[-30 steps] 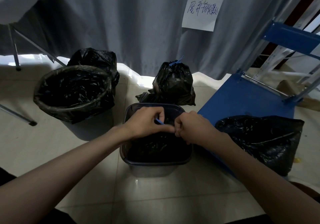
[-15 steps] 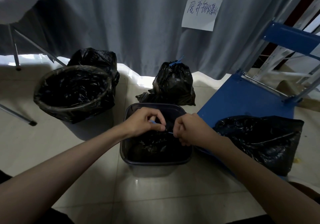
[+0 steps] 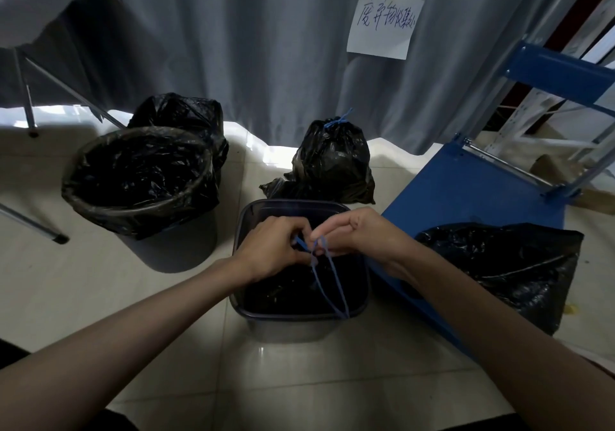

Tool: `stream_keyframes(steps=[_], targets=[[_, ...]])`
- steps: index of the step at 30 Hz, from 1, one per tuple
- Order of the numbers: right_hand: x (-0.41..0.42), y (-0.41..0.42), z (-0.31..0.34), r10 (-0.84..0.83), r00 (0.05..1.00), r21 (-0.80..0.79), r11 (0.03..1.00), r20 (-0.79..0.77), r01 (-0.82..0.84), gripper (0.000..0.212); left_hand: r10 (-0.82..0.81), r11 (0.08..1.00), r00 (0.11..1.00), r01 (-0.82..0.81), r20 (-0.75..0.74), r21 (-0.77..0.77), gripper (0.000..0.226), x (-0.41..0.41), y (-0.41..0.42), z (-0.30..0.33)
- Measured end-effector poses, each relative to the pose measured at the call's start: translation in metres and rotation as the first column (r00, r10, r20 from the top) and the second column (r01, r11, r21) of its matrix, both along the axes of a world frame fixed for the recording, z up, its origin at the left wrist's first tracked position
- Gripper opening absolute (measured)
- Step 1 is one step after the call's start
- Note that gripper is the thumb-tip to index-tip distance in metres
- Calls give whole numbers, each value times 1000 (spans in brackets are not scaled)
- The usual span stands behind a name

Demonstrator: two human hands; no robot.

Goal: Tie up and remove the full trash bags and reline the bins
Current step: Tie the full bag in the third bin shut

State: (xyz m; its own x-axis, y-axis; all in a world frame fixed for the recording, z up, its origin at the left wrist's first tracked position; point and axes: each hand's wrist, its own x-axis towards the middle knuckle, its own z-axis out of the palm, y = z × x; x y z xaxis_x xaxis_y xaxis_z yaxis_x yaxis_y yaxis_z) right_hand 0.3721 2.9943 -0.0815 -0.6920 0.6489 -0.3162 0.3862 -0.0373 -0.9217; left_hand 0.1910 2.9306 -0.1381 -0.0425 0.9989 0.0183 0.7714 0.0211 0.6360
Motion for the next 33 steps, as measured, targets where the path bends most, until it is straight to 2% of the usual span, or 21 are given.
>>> stream_keyframes(steps=[4, 9, 11, 13, 15, 17, 18, 20, 22, 24, 29, 33], targets=[[-6, 4, -7, -162, 986, -30, 987, -39, 161, 11, 31, 999, 999, -31, 30, -6, 43, -6, -2, 3], [-15, 6, -17, -275, 961, 84, 958, -19, 275, 10, 30, 1000, 1000, -29, 10, -10, 34, -16, -4, 11], [-19, 7, -18, -347, 935, 35, 936, -70, 350, 12, 22, 1000, 999, -23, -31, -7, 27, -19, -6, 17], [-23, 6, -17, -407, 907, -86, 913, -112, 399, 12, 9, 1000, 996, -9, -84, 1, 21, -19, -7, 24], [-26, 3, -16, -430, 892, -183, 897, -140, 403, 11, 9, 1000, 994, -7, -111, 18, 16, -19, -8, 35], [-30, 1, -17, -412, 901, -187, 904, -134, 385, 12, 10, 1000, 996, -7, -86, 30, 14, -21, -8, 46], [-31, 0, -17, -399, 908, -173, 911, -127, 376, 11, 1, 999, 999, 0, -34, 36, 13, -24, -6, 50], [-32, -1, -19, -381, 918, -125, 922, -109, 368, 13, -35, 999, 986, 31, 161, 30, 11, -26, -2, 60], [-32, -1, -20, -359, 930, -60, 933, -82, 355, 13, -52, 999, 927, 48, 371, 19, 9, -24, -1, 68], [-32, -2, -21, -313, 948, -5, 950, -55, 313, 12, -45, 999, 863, 34, 503, 31, 7, -21, -1, 73], [-30, -4, -17, -170, 985, 167, 972, 12, 166, 16, 26, 999, 758, -50, 652, 18, 8, -16, 1, 75], [-27, -3, -8, -76, 997, 180, 981, 27, 70, 22, 128, 985, 633, -172, 763, -23, 12, -13, 0, 72]])
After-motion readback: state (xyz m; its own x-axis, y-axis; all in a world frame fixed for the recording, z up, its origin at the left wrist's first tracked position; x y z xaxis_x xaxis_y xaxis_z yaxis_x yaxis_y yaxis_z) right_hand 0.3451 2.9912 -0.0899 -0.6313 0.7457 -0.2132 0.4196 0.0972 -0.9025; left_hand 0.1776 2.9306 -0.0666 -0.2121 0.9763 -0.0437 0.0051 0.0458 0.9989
